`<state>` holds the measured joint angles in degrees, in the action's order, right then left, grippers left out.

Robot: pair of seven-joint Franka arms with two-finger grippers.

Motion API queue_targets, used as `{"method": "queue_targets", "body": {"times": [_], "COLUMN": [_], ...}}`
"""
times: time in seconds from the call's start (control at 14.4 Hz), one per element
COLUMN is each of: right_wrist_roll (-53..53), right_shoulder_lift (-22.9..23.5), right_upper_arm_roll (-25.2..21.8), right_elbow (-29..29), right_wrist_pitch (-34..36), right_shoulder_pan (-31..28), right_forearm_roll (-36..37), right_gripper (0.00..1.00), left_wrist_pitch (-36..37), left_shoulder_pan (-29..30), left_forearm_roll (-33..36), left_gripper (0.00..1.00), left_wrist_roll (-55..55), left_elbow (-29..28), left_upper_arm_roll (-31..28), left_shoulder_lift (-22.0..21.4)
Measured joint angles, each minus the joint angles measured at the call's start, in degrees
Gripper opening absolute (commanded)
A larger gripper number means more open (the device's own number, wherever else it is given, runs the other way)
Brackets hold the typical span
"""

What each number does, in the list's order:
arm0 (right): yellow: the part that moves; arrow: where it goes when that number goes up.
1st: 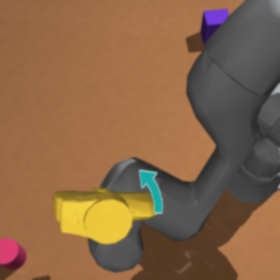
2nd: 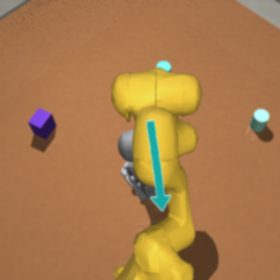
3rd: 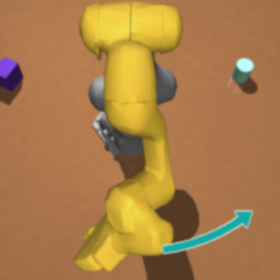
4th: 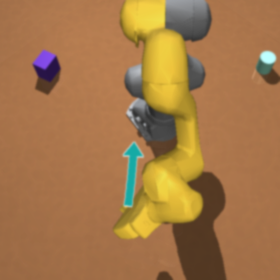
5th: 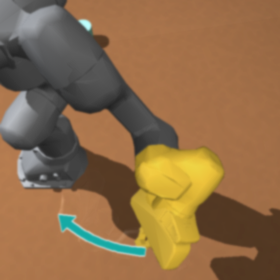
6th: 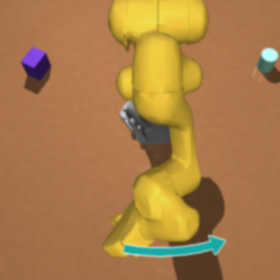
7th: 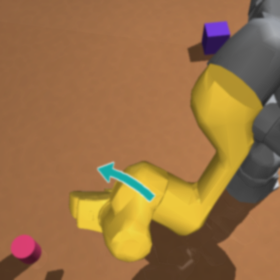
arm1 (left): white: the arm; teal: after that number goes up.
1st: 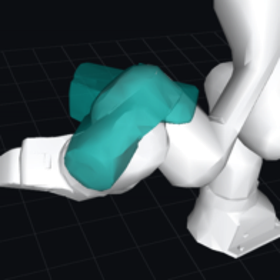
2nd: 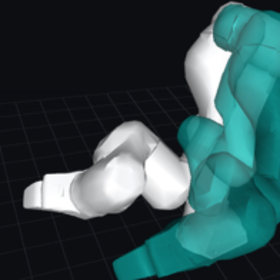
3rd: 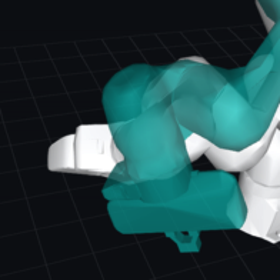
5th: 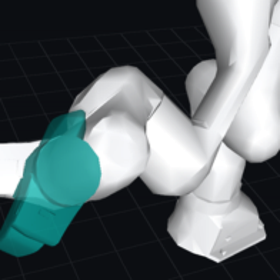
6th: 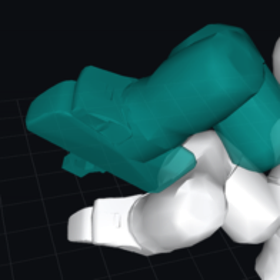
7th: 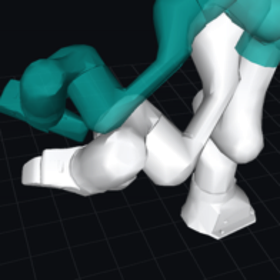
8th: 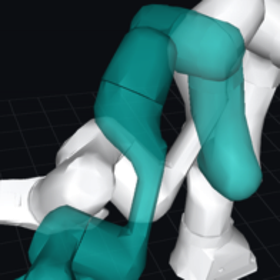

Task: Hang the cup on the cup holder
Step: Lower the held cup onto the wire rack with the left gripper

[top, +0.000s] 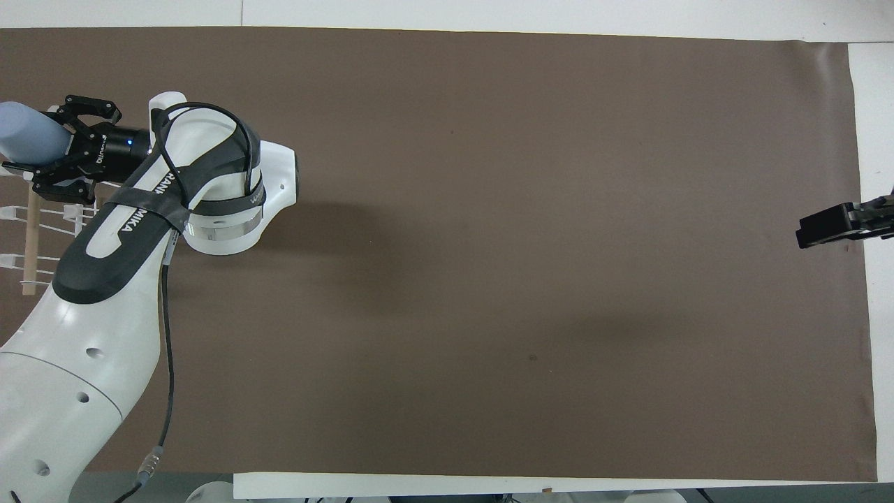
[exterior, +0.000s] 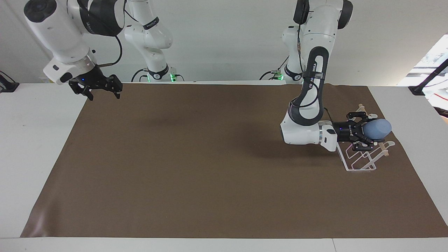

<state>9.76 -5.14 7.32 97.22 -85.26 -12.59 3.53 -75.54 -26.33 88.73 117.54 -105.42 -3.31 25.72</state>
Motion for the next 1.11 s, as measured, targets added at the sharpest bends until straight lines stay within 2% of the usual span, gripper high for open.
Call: {"method": "queue_targets", "body": {"times": [0.28,0.77,0.84,0.91,0.97,1.11], "right_wrist_roll": [0.0,0.0,0.0,0.0,0.0,0.0], "right_shoulder_lift": [-0.2,0.6,0.6,0.6,0.6,0.6], "right_upper_arm_roll": [-1.0,-0.4,-0.4,-0.4,-0.6,-0.9], "right_elbow": [-4.5,-4.0,-3.9,-3.9,-3.9,-3.9], "right_wrist_pitch": [5.6,5.5,5.5,5.5,5.6,6.0], "right_shoulder_pan": [-0.6,0.7,0.9,0.9,0.8,0.7], "right_forearm_roll": [0.1,1.2,1.3,1.4,1.6,2.0], "right_gripper": [0.99,0.99,0.99,0.99,0.99,0.99], "left_wrist_pitch": [-0.2,-4.5,-4.8,-5.3,-6.0,-7.5], "left_shoulder_pan": [0.0,2.9,3.0,3.0,3.0,3.0], "left_forearm_roll": [0.0,-0.1,-0.3,-0.8,-1.5,-2.8], "left_gripper": [0.0,0.0,0.19,0.73,0.99,1.0], "left_wrist_roll": [4.5,10.7,10.9,11.2,11.4,11.6], "left_elbow": [0.0,-0.1,-0.1,-0.1,0.0,0.0], "left_upper_arm_roll": [0.2,0.2,0.2,0.2,0.3,0.4], "left_shoulder_lift": [1.4,4.8,5.0,5.1,5.1,5.1]}}
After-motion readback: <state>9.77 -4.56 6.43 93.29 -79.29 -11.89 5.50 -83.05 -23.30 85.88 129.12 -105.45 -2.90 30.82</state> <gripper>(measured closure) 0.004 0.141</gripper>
